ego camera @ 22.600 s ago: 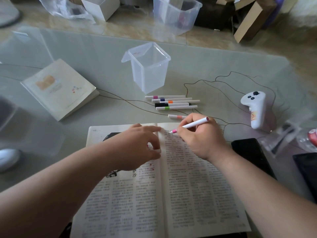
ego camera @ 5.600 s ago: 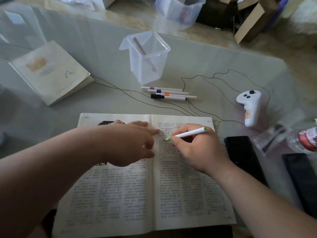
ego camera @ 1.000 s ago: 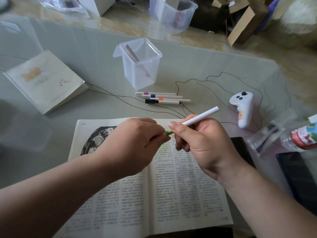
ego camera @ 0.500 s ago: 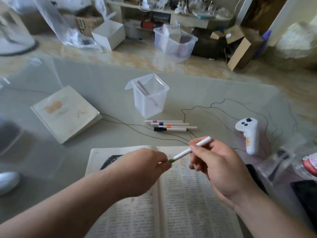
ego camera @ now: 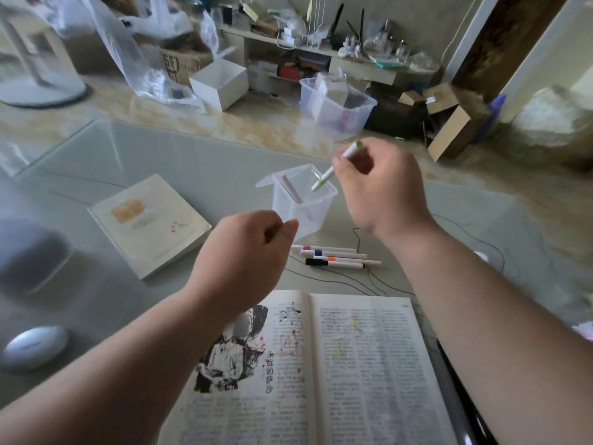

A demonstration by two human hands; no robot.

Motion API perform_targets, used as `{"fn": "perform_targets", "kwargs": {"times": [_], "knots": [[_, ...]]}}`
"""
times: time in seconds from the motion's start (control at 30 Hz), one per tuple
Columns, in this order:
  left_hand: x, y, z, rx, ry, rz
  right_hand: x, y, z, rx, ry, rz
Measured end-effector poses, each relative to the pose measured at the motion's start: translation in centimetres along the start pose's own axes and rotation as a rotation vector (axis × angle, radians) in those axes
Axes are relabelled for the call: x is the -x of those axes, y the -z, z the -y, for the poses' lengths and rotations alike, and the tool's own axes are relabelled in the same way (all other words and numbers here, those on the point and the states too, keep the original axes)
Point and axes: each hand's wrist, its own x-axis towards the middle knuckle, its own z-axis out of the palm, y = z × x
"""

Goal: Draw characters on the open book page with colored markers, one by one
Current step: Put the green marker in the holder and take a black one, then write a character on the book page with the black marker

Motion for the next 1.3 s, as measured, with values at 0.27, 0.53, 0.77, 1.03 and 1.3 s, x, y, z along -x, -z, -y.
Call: {"fn": "perform_targets", "kwargs": {"times": [0.27,0.53,0.77,1.03,1.3], "knots": [[-0.2,0.0,-0.3,0.035,0.007,-0.002,-1.8,-2.3,-1.8,0.1,-0.018,0.178],[-0.1,-0.1,-0.3,0.04,0.039,0.025,4.8,-3.3,-7.9,0.601,-0.287,0.649],[0.3,-0.8,-0.2,-0.016,0.048,0.099,5.9,-3.8,-9.0,0.682,-0.206,0.699],[1.0,-2.6,1.2,-0.168,-0.191,0.491,7.7,1.6,-4.6,0.23,-0.174,0.779],[2.7,-2.3,-2.1,0.021,-0.238,0.675,12.9,7.9,-2.4,-0.731,-0.664,0.377]]}}
